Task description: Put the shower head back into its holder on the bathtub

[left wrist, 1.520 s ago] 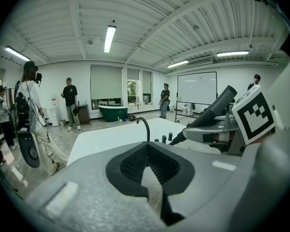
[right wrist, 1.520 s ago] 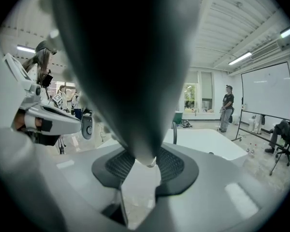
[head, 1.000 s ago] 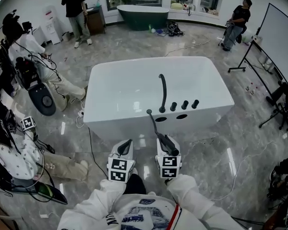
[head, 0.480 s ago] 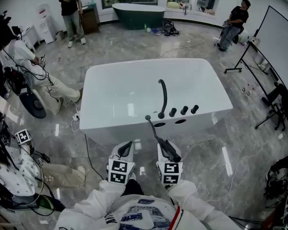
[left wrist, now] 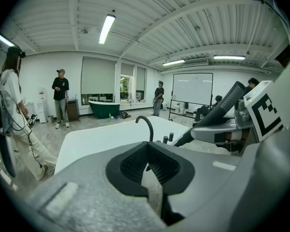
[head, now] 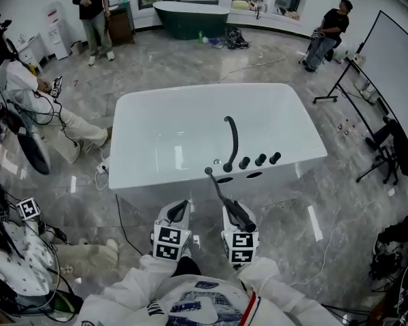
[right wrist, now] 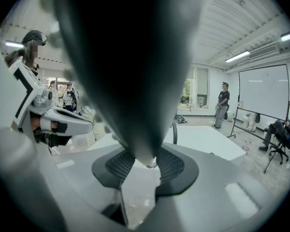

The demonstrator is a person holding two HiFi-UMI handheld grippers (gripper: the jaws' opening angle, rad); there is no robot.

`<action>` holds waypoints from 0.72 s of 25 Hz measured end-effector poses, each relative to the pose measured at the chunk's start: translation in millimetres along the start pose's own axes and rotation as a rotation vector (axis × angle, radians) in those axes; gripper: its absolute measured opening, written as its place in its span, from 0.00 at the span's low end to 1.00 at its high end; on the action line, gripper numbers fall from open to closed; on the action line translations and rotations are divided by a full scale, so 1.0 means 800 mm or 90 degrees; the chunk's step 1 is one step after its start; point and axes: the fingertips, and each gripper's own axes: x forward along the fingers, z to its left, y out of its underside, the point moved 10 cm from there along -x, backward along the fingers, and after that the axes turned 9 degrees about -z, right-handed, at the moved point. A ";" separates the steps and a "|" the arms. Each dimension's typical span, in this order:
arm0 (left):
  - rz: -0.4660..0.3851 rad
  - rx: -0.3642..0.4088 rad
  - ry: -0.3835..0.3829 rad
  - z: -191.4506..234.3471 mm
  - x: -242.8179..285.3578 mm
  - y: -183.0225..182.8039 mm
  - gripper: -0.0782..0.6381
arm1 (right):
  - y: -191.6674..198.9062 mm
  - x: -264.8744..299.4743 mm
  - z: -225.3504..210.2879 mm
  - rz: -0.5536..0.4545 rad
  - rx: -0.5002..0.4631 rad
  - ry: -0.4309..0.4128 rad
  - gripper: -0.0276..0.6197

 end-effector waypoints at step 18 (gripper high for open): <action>0.007 0.000 0.052 0.058 0.029 0.004 0.11 | -0.004 0.045 0.021 0.021 0.007 0.051 0.26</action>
